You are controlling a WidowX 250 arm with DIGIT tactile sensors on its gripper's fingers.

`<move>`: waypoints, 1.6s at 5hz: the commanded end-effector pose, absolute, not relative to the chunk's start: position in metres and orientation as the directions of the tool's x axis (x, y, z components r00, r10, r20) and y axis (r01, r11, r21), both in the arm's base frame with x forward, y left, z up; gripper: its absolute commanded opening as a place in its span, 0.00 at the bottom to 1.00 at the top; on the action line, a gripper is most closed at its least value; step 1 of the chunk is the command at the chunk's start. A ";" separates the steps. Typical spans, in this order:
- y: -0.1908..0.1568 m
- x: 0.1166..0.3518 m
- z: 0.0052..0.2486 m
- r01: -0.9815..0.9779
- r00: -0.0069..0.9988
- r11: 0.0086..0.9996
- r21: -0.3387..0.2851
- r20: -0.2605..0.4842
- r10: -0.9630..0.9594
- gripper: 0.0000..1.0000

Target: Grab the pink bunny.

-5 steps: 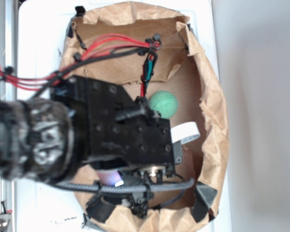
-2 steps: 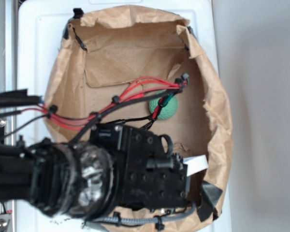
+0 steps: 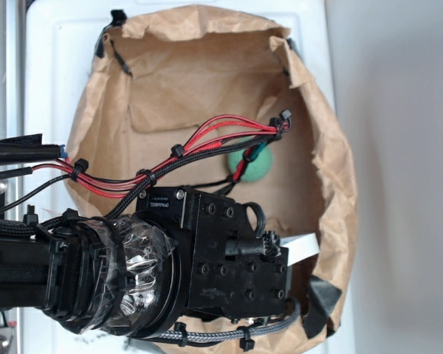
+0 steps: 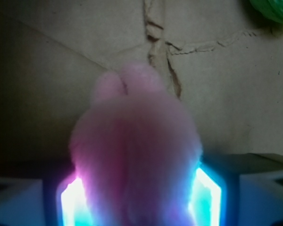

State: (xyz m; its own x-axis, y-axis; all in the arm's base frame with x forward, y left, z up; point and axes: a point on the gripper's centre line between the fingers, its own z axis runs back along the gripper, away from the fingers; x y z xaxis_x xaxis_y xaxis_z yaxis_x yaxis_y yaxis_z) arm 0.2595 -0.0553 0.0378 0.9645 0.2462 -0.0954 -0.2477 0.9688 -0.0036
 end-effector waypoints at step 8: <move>-0.022 0.311 0.196 -0.280 0.941 0.934 -0.224 0.129 0.313 0.00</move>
State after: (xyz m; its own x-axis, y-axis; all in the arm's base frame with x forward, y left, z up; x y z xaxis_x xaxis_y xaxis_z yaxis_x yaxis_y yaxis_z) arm 0.2477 -0.0201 0.0367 0.8830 0.4680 0.0359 -0.4509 0.8671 -0.2115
